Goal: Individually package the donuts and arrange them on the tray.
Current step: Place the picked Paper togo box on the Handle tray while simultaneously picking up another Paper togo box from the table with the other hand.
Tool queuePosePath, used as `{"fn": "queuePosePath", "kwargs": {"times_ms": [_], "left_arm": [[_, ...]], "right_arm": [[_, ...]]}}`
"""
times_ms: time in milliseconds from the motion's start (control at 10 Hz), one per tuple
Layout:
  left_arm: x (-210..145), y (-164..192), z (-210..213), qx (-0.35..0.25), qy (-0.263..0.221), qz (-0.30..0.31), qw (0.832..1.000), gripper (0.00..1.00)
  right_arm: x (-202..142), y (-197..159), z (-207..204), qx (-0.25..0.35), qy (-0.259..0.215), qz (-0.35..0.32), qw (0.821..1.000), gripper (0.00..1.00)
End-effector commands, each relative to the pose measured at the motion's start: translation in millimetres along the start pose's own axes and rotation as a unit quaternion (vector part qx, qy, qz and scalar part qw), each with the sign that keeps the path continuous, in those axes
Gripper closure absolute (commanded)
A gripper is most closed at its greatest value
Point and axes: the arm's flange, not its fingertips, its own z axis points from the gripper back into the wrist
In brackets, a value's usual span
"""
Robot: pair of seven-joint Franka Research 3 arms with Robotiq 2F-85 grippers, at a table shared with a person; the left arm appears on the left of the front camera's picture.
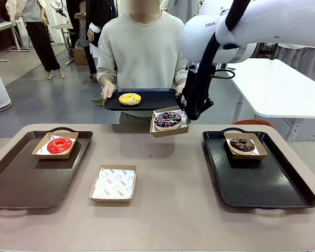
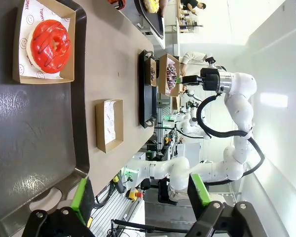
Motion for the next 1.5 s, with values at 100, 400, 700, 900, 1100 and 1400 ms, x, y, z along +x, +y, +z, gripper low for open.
{"fn": "queuePosePath", "kwargs": {"times_ms": [100, 400, 700, 900, 1100, 1400], "left_arm": [[1, -15, -7, 0.027, 0.022, -0.017, 0.999, 0.0], [4, -83, -47, 0.161, 0.081, -0.096, 0.979, 0.0], [-2, -139, -119, 0.279, 0.134, -0.107, 0.945, 0.0], [-9, -160, -174, 0.341, 0.164, -0.109, 0.919, 0.0], [-18, -173, -224, 0.386, 0.178, -0.117, 0.898, 0.0], [-31, -161, -290, 0.423, 0.19, -0.124, 0.877, 0.0]], "right_arm": [[-9, -12, 15, 0.015, 0.003, 0.016, 1.0, 0.99], [-46, -70, 55, -0.012, 0.023, 0.056, 0.998, 0.99], [-86, -143, 64, -0.029, 0.035, 0.047, 0.998, 0.99], [-100, -176, 50, -0.018, 0.028, 0.063, 0.997, 0.99], [-107, -205, 31, 0.007, 0.027, 0.053, 0.998, 0.99], [-111, -225, -5, 0.005, 0.035, 0.029, 0.999, 0.99]]}}
